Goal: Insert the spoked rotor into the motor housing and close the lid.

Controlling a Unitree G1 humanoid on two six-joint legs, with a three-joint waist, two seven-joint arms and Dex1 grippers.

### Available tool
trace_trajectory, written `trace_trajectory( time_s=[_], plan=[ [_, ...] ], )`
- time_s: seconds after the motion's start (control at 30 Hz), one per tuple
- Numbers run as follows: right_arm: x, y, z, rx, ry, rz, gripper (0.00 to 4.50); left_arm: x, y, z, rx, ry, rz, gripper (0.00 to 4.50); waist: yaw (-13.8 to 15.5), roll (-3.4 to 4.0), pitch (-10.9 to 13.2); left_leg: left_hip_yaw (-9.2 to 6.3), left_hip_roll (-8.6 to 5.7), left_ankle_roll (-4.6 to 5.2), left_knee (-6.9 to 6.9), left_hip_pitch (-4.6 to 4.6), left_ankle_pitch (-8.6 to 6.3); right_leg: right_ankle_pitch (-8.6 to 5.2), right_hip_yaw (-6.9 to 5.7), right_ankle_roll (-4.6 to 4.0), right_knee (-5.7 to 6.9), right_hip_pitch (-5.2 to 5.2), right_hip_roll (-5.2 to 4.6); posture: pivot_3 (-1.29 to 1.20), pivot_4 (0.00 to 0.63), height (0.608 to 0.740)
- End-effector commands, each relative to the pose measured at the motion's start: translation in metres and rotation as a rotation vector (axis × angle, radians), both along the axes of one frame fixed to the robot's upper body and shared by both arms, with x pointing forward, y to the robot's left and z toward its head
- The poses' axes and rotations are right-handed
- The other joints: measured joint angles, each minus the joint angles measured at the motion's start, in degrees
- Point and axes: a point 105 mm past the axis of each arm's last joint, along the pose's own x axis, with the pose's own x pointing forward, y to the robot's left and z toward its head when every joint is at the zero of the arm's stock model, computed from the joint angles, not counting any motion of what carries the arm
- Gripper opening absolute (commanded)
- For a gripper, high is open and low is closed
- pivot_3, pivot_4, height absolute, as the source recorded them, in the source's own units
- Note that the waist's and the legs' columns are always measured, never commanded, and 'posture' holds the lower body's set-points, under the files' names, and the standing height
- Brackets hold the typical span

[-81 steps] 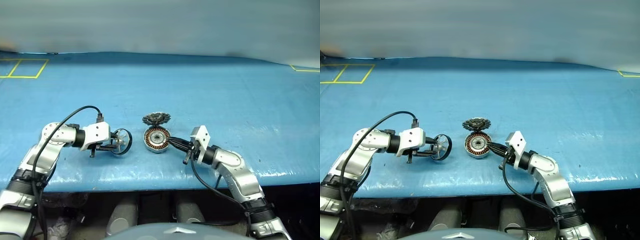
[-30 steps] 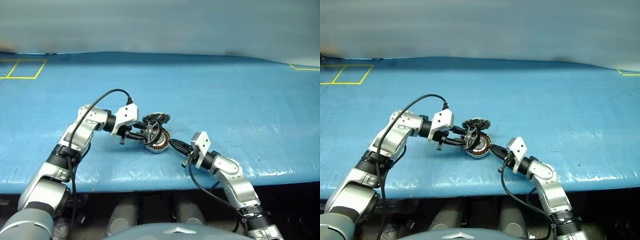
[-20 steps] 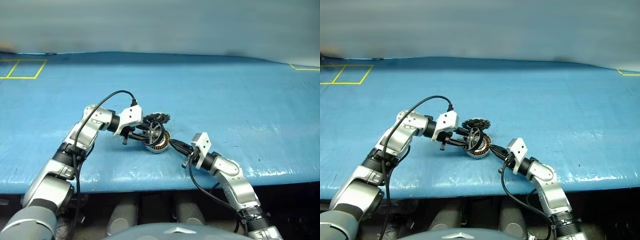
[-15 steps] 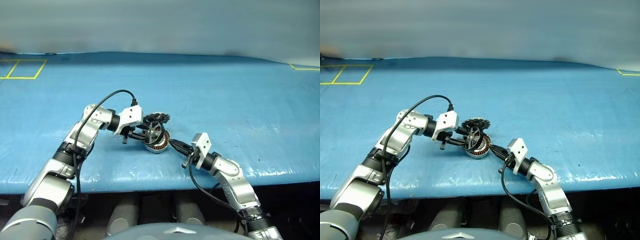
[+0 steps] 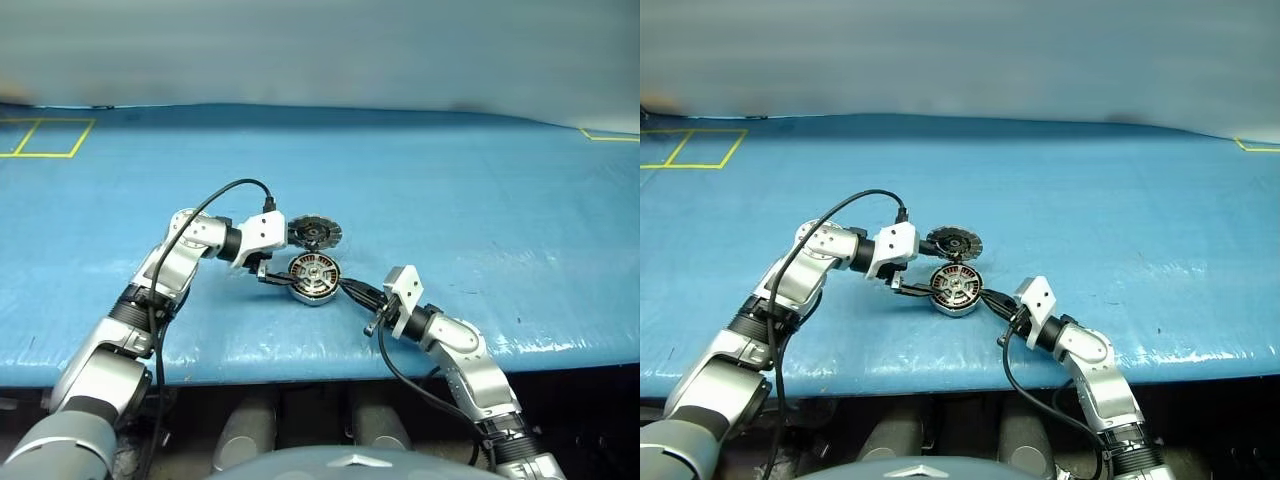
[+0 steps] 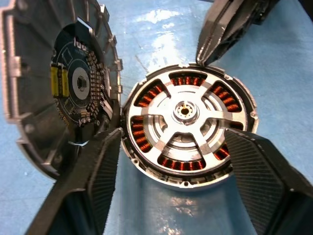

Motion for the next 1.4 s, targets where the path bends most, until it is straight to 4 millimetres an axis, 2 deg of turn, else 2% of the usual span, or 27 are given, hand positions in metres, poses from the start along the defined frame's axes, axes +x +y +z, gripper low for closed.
trace_trajectory(
  time_s=[0.03,0.23,0.37,0.5,0.6,0.7,0.87,1.0,1.2,1.3,1.4],
  plan=[
    [0.000,0.000,0.001,-0.002,-0.006,-0.002,0.00,0.005,0.002,0.016,-0.028,-0.061,-0.002,3.60,-0.07,0.00,0.00,0.00,0.00,0.00,0.00,0.00,0.00,0.00,0.00,0.00,0.00,-0.01,0.01,0.00,0.150,0.740],
    [0.000,-0.002,0.000,-0.012,-0.003,-0.015,0.00,-0.007,0.002,0.030,-0.092,-0.021,-0.020,3.60,-0.12,0.00,0.00,0.00,0.00,0.00,-0.02,-0.01,0.00,0.00,0.00,0.00,0.00,-0.02,0.01,0.00,0.150,0.740],
    [0.000,-0.003,0.001,-0.021,-0.004,-0.015,0.00,-0.023,0.009,0.029,-0.114,0.016,-0.017,3.60,-0.25,0.01,-0.01,0.01,0.01,0.00,-0.05,0.01,0.00,0.00,0.03,-0.01,-0.01,-0.02,-0.02,0.00,0.150,0.740],
    [0.001,-0.001,0.010,-0.025,-0.044,0.003,0.00,-0.038,0.018,0.028,-0.146,0.041,0.027,3.60,-0.17,0.01,0.00,0.02,0.01,0.00,-0.18,0.02,0.00,-0.03,0.05,-0.06,-0.03,-0.08,-0.10,0.00,0.150,0.740],
    [0.004,0.003,0.017,-0.039,-0.056,0.013,0.00,-0.049,0.028,0.023,-0.149,0.049,0.068,3.60,-0.07,0.02,0.00,0.01,0.02,-0.01,-0.25,0.01,0.00,-0.06,0.05,-0.09,-0.03,-0.11,-0.24,0.00,0.150,0.740],
    [0.007,0.010,0.016,-0.092,-0.061,0.043,0.00,-0.050,0.039,0.019,-0.187,0.040,0.169,3.60,-0.22,0.04,0.01,0.06,0.02,-0.02,-0.34,0.02,0.00,-0.07,0.07,-0.11,-0.05,-0.17,-0.33,0.00,0.150,0.740],
    [0.014,0.018,0.019,-0.133,-0.081,0.067,0.00,-0.055,0.046,0.007,-0.237,0.049,0.288,3.60,0.02,0.04,0.00,0.05,0.01,-0.05,-0.50,0.04,0.02,-0.10,0.01,-0.16,-0.08,-0.20,-0.34,0.00,0.150,0.740],
    [0.014,0.026,0.025,-0.129,-0.099,0.108,0.00,-0.058,0.045,0.001,-0.310,0.046,0.375,3.60,0.05,0.03,0.00,0.08,-0.03,-0.05,-0.62,0.04,0.02,-0.10,0.02,-0.16,-0.15,-0.21,-0.37,0.00,0.150,0.740],
    [0.022,0.042,0.017,-0.192,-0.094,0.153,0.00,-0.052,0.042,-0.014,-0.349,0.015,0.524,3.60,-0.06,0.04,0.00,0.10,-0.01,-0.08,-0.65,0.10,0.04,-0.11,0.02,-0.16,-0.13,-0.19,-0.33,0.00,0.150,0.740],
    [0.025,0.043,0.010,-0.203,-0.055,0.143,0.00,-0.054,0.035,-0.014,-0.396,0.024,0.544,3.60,-0.11,0.03,0.00,0.11,0.01,-0.11,-0.66,0.17,0.06,-0.11,0.03,-0.16,-0.09,-0.15,-0.26,0.00,0.150,0.740],
    [0.028,0.038,-0.006,-0.257,0.011,0.112,0.00,-0.055,0.034,-0.015,-0.421,0.032,0.569,3.60,-0.12,0.03,-0.02,0.11,0.02,-0.11,-0.66,0.18,0.06,-0.11,0.04,-0.17,-0.09,-0.14,-0.10,0.00,0.150,0.740]
  ],
)
